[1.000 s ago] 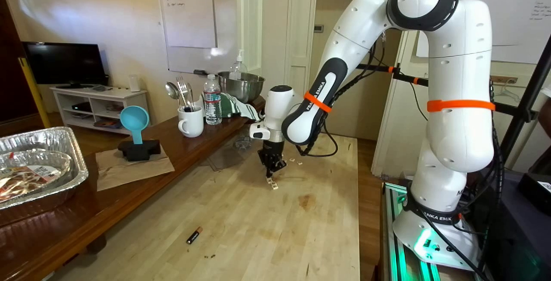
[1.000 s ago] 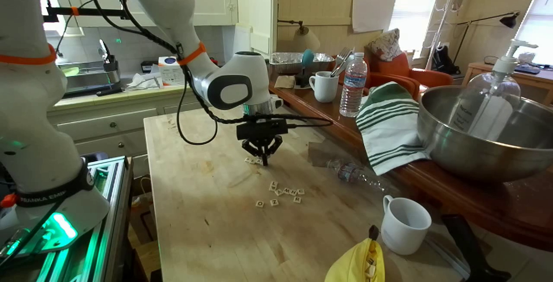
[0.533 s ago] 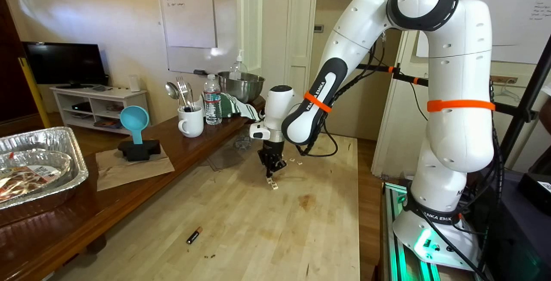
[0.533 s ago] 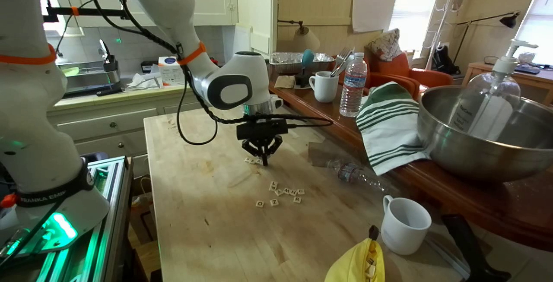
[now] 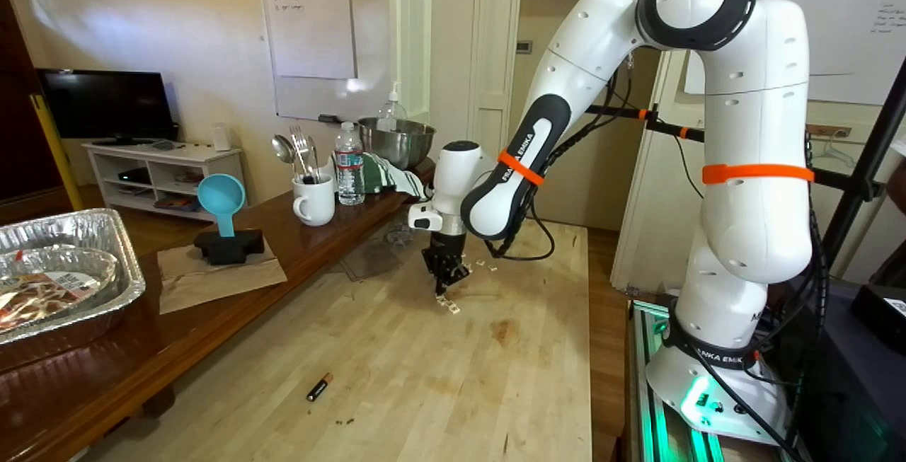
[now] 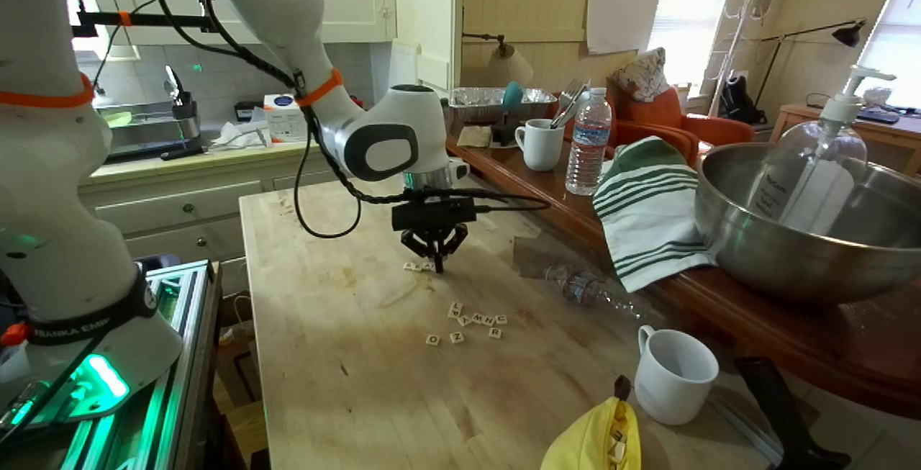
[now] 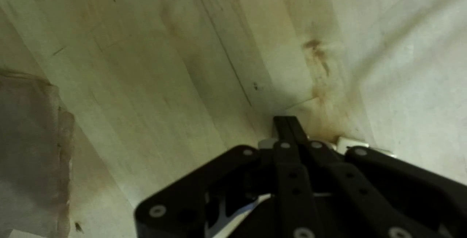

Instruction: Spell the word 'Meat'.

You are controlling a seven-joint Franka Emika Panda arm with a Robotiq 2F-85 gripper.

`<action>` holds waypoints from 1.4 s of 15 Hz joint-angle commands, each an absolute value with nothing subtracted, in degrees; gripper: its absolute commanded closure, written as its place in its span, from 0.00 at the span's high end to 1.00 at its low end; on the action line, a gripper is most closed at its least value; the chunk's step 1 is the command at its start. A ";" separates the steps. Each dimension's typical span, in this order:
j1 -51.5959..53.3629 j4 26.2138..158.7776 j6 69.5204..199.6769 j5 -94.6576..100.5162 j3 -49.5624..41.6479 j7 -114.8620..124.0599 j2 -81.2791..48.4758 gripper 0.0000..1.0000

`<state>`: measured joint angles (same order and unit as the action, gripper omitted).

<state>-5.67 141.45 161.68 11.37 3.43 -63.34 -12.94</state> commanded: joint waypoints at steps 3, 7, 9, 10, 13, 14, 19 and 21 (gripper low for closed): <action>-5.55 142.58 160.94 8.87 4.97 -63.48 -12.54 0.00; -5.59 142.83 161.12 8.15 5.62 -63.76 -11.73 0.00; -5.60 143.01 161.11 7.78 5.98 -63.86 -11.43 0.00; -5.70 143.14 161.00 7.27 6.38 -64.16 -11.24 0.00; -5.67 143.58 160.61 6.51 6.90 -64.19 -10.40 0.00; -5.76 144.00 160.34 6.23 6.96 -64.28 -9.58 0.00; -5.91 146.01 159.40 1.86 7.85 -66.84 -6.68 0.00; -5.44 146.62 159.22 0.97 7.48 -67.10 -6.40 0.00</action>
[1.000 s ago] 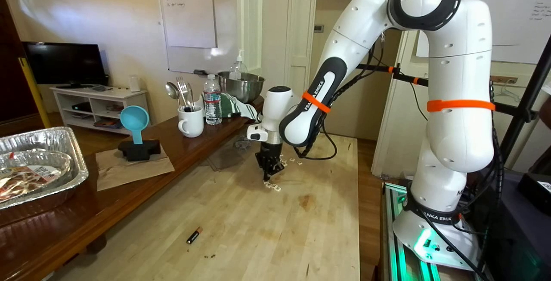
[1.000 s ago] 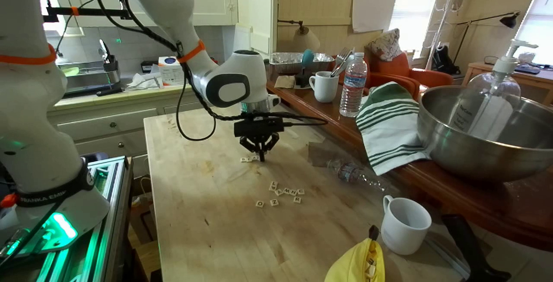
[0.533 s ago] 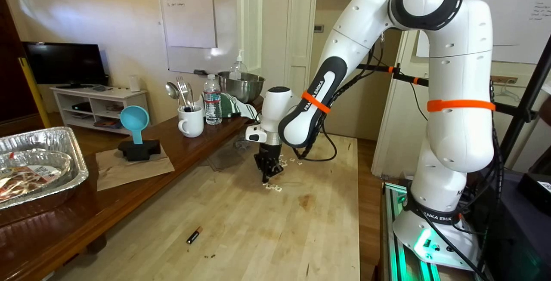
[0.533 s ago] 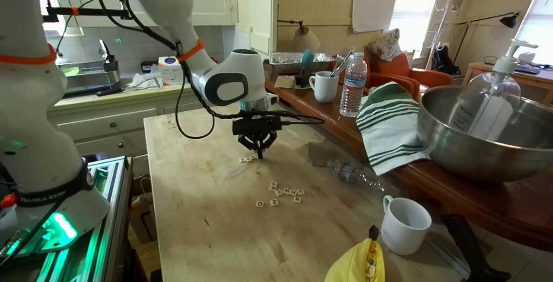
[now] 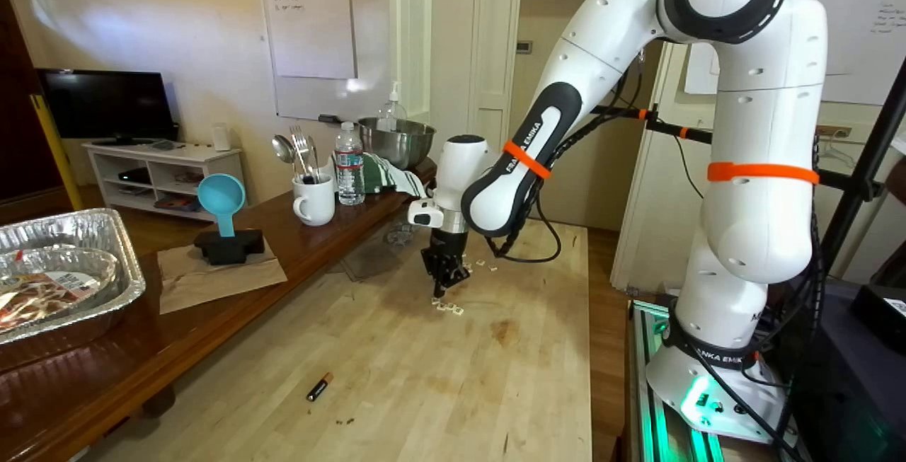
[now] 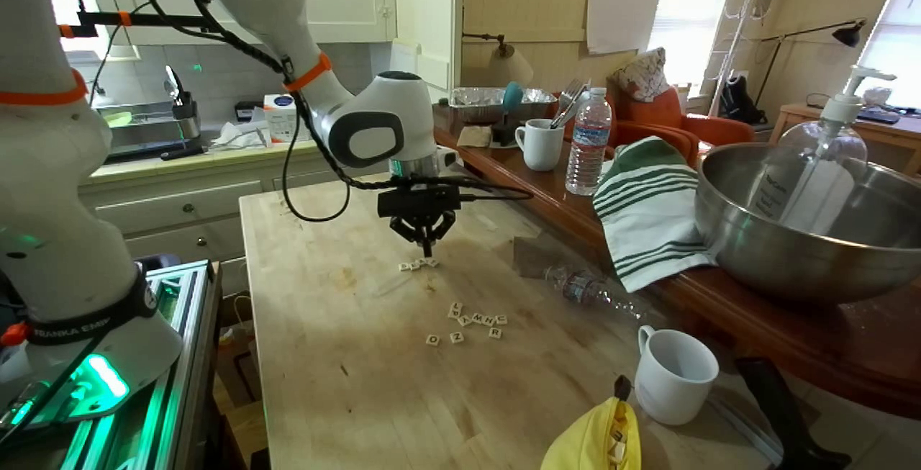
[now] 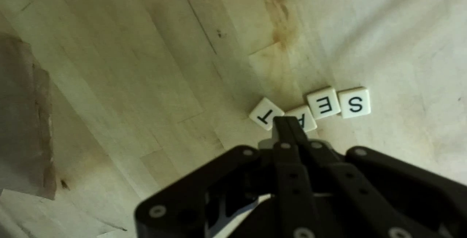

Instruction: Spell the word 'Meat'.

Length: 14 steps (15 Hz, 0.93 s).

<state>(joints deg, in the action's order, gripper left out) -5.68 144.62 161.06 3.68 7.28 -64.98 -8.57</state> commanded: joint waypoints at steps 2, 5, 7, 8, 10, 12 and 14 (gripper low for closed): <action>-5.20 146.85 159.34 1.04 6.88 -66.75 -6.97 0.00; -5.47 147.47 159.59 0.89 6.67 -67.56 -7.48 0.00; -5.67 148.07 159.35 -0.03 7.01 -68.72 -6.97 0.00; -5.70 148.36 159.37 -0.43 7.09 -69.19 -6.89 0.00; -5.70 148.83 159.52 -1.53 7.26 -70.16 -6.96 0.00; -5.58 149.19 159.51 -1.81 7.18 -70.71 -7.06 0.00; -5.50 149.43 159.37 -1.76 7.04 -70.89 -7.18 0.00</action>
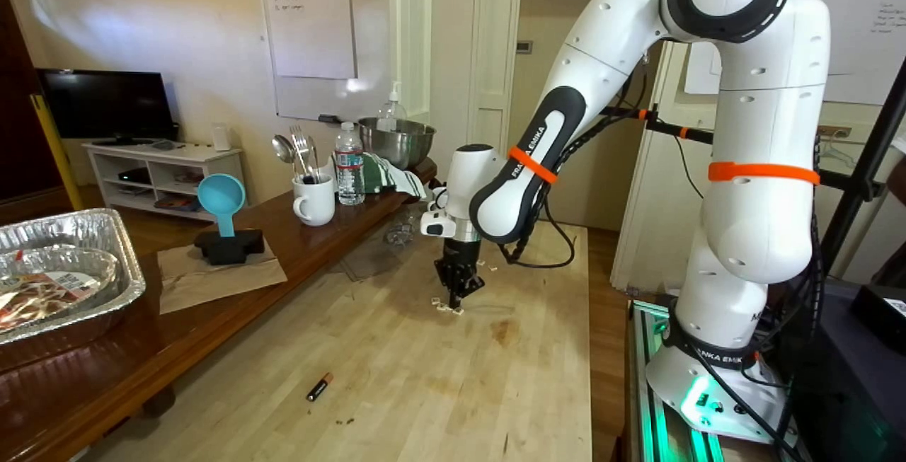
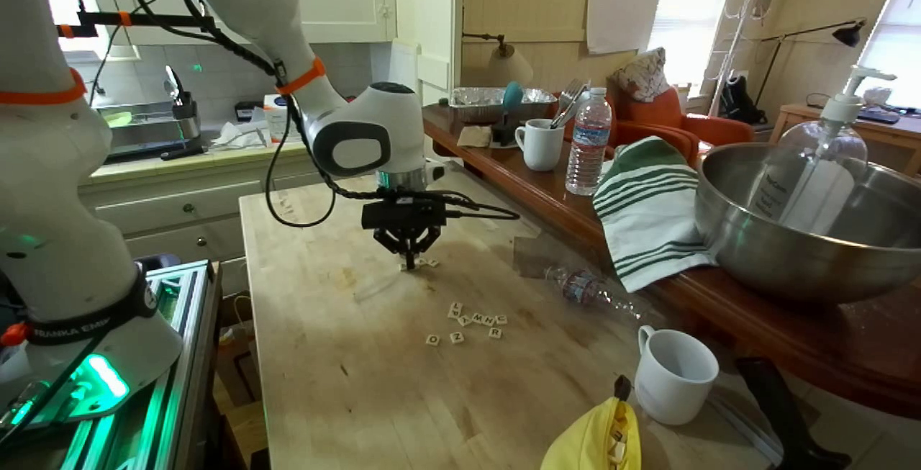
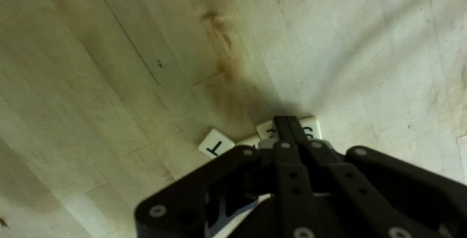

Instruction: Spell the word 'Meat'.

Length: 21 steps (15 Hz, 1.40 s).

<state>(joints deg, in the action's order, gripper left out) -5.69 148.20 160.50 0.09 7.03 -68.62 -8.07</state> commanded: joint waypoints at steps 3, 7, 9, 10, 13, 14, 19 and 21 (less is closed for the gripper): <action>-5.19 149.59 159.18 -1.42 6.70 -69.72 -7.16 0.00; -4.57 149.58 159.33 -0.92 6.04 -65.48 -7.44 0.00; -4.21 149.40 159.60 -0.62 5.62 -61.51 -7.53 0.00; -4.05 149.42 160.06 -0.52 5.43 -59.47 -7.54 0.00; -3.49 149.34 161.16 -0.12 4.91 -52.08 -7.54 0.00; -3.42 149.23 161.04 -0.26 4.94 -50.30 -7.60 0.00; -3.04 149.15 159.11 -0.77 5.40 -43.24 -5.93 0.00; -2.86 149.27 159.02 -0.58 5.41 -41.36 -4.83 0.00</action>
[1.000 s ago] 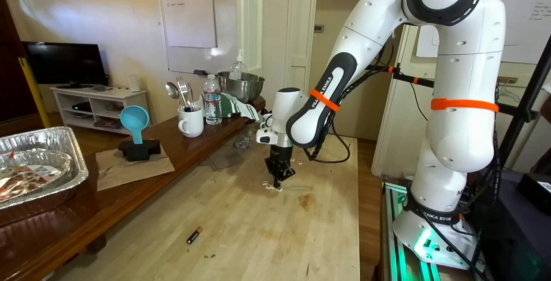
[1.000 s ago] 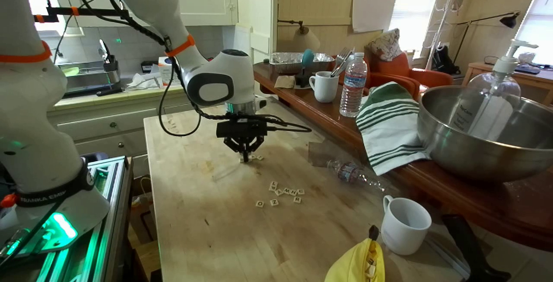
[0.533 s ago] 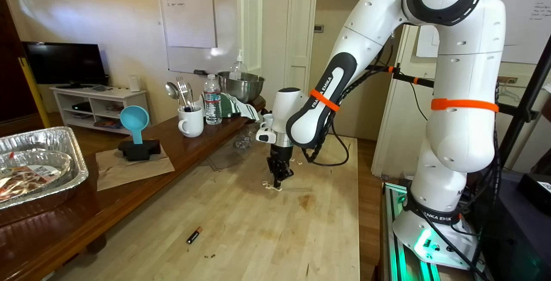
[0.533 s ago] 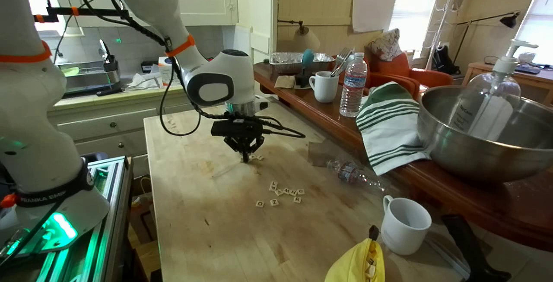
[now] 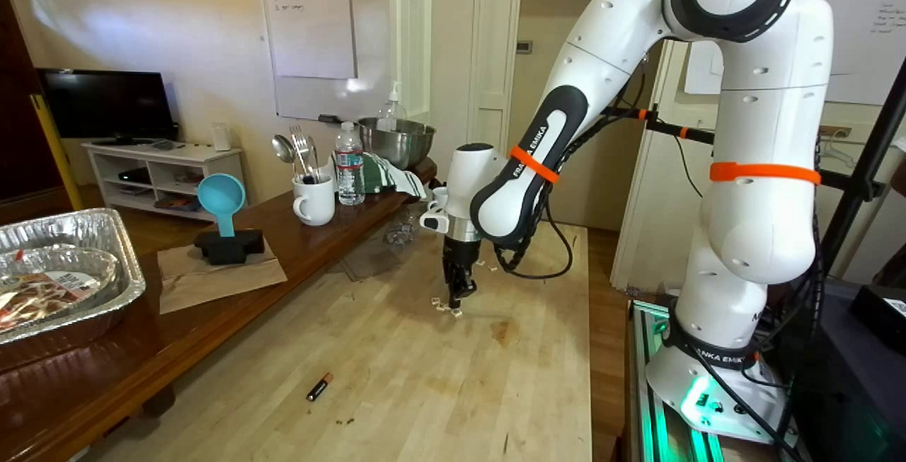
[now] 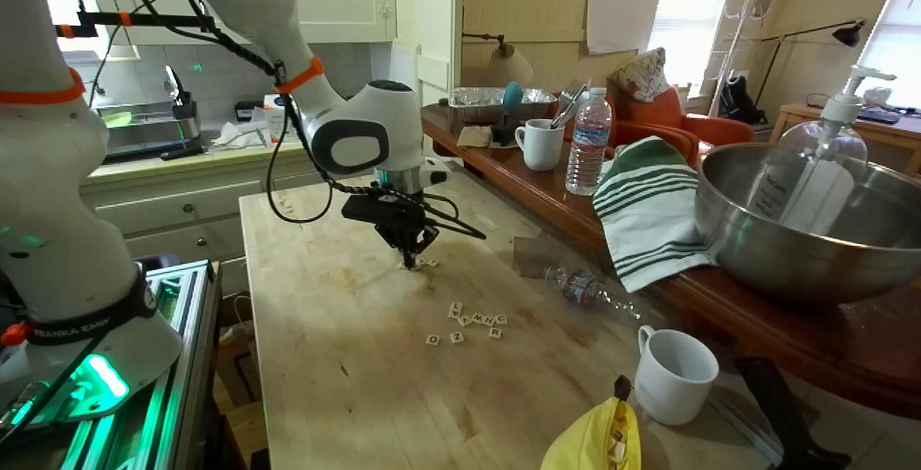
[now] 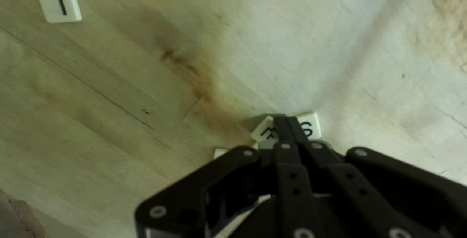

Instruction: Spell the word 'Meat'.

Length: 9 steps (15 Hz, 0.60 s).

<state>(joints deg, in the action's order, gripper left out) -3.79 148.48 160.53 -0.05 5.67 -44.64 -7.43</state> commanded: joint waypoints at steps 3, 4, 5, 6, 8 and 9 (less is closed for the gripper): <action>-2.65 149.03 159.73 1.09 4.56 -38.85 -4.43 0.00; -2.67 148.89 159.81 1.78 4.13 -37.71 -4.66 0.00; -2.67 148.84 160.14 2.42 3.73 -36.47 -4.82 0.00; -2.70 148.79 160.22 2.83 3.41 -35.40 -5.12 0.00; -2.69 148.69 160.32 4.16 2.72 -33.26 -5.77 0.00; -2.73 148.62 160.23 4.43 2.56 -32.70 -6.06 0.00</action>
